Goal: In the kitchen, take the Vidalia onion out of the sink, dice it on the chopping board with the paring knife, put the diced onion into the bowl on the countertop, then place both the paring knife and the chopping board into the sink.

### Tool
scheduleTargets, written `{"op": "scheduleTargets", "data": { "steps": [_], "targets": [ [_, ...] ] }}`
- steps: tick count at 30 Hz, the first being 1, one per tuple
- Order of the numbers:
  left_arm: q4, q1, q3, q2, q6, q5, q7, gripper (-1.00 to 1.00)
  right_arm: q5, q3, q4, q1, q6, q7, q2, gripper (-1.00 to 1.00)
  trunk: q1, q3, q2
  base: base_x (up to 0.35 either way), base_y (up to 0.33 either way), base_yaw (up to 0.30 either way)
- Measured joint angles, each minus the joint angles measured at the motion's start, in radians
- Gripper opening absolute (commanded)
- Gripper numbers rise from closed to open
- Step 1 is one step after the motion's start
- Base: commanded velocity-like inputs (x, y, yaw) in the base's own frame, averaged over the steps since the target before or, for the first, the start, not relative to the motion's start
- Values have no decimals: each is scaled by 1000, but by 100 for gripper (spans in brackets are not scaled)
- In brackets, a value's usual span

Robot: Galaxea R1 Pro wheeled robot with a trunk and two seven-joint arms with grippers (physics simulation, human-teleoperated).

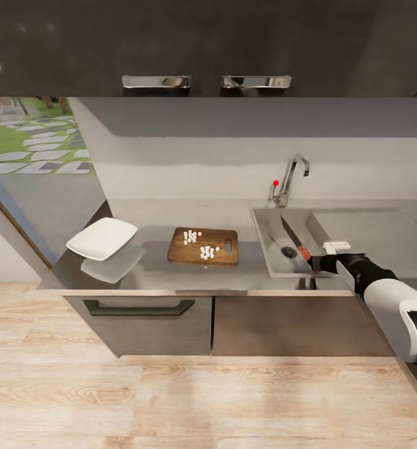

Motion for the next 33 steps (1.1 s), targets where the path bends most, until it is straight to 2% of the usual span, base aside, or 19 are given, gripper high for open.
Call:
{"op": "scheduleTargets", "data": {
  "steps": [6, 15, 21, 33],
  "targets": [
    [0, 0, 0, 16, -1, 1, -1, 100, 5, 5, 32, 1, 0, 2, 0, -100, 0, 0, 0, 309, 0, 0],
    [0, 0, 0, 19, -1, 2, -1, 100, 5, 5, 45, 1, 1, 2, 0, -100, 0, -2, 0, 288, -17, 0],
    [1, 0, 0, 19, -2, 1, 0, 100, 4, 5, 81, 1, 1, 2, 1, -100, 1, -6, 0, 32, -11, 0],
    [0, 0, 0, 21, -2, 0, -1, 100, 4, 6, 92, 0, 1, 2, 4, -100, 0, -25, 0, 48, -37, 0]
  ]
}}
